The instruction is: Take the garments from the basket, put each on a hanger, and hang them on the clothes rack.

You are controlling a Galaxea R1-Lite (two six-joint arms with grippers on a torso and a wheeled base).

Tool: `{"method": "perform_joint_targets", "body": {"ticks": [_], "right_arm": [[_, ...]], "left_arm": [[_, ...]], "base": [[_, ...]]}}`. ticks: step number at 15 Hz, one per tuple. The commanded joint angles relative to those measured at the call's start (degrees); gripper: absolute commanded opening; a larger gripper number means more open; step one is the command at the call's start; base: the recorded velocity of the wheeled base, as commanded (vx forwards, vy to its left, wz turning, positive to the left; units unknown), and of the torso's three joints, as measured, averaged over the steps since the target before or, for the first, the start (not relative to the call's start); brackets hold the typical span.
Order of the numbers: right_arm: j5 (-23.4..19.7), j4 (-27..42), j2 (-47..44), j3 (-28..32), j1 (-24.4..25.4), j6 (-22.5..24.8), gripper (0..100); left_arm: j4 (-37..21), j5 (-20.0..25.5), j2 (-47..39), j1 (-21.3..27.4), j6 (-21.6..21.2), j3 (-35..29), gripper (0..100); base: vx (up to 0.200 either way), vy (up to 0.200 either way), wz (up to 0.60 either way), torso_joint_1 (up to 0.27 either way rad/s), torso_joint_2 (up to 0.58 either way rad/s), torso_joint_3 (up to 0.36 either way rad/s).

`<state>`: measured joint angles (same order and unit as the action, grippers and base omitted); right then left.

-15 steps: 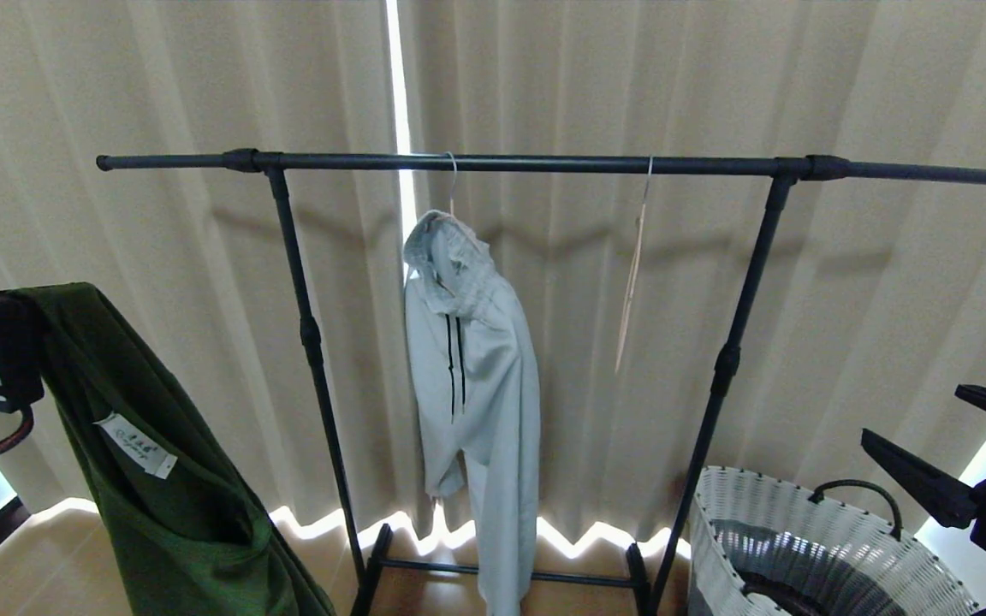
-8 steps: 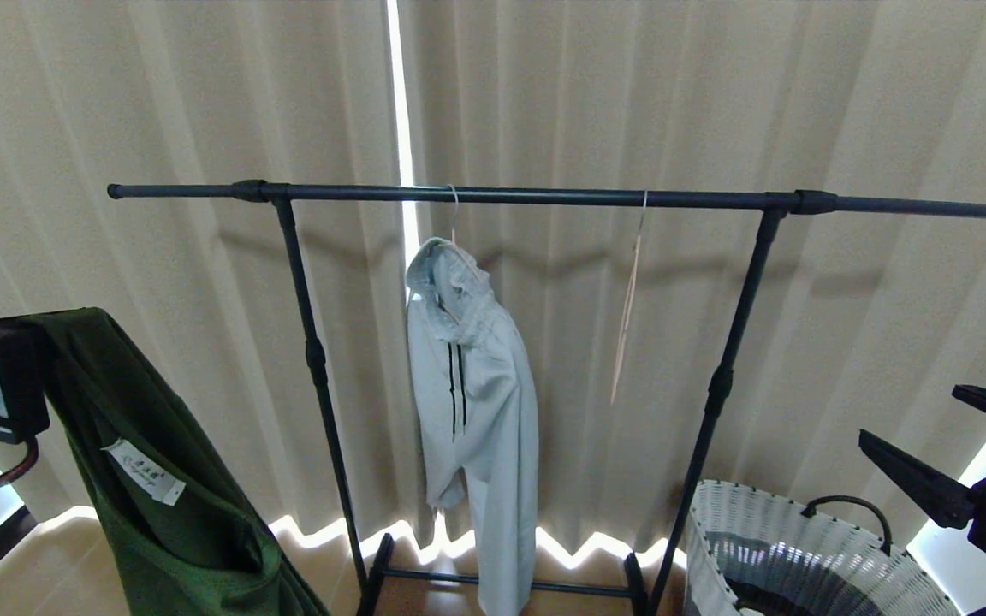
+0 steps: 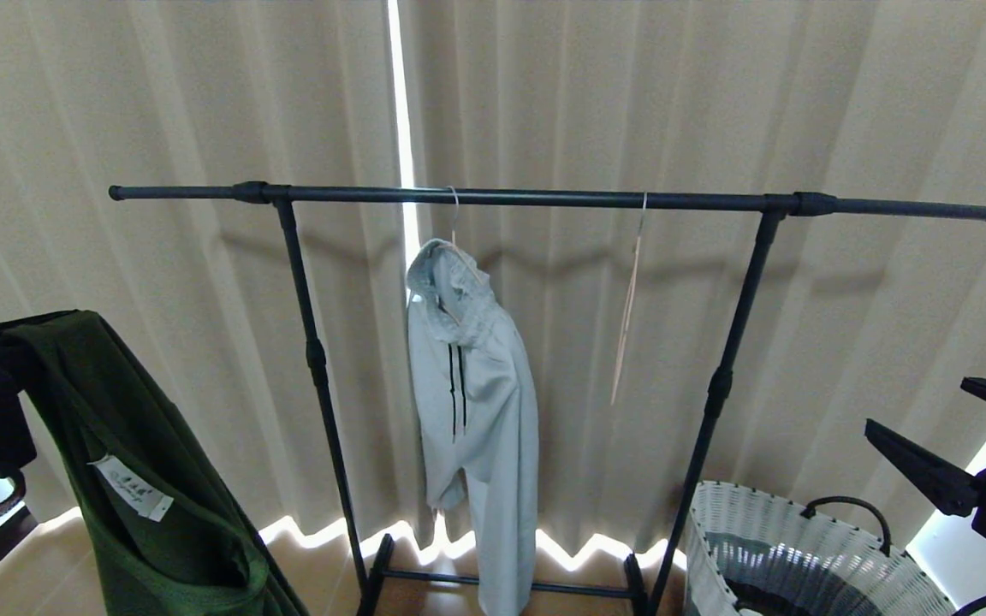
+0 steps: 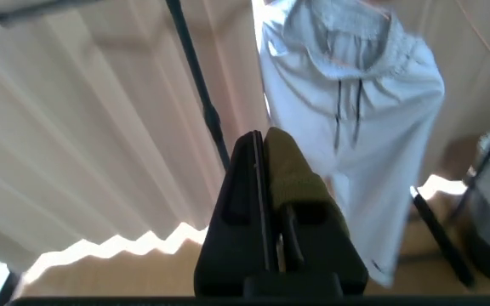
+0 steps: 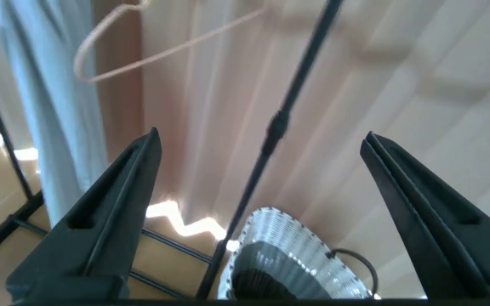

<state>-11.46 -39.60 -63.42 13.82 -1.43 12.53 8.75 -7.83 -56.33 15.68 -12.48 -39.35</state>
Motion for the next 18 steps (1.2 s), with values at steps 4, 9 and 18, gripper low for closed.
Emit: {"method": "perform_joint_targets", "body": {"ticks": [4,9,18], "right_arm": [[-0.1,0.5,-0.4,-1.0,-1.3,0.4,100],[0.0,0.5,-0.1,-1.1,-1.3,0.4,100],[0.0,0.5,-0.3,-1.0,-1.3,0.5,100]], "left_arm": [[2.8,0.0,-0.3,-2.7,-1.7,3.1,0],[2.8,0.1,-1.2,-2.8,-1.5,3.0,0],[2.8,0.0,-2.1,-2.8,-1.7,3.0,0]], "base": [[0.000,0.000,0.00,0.000,0.00,0.000],[0.000,0.000,0.00,0.000,0.00,0.000],[0.133,0.000,0.00,0.003,0.00,0.001]]}}
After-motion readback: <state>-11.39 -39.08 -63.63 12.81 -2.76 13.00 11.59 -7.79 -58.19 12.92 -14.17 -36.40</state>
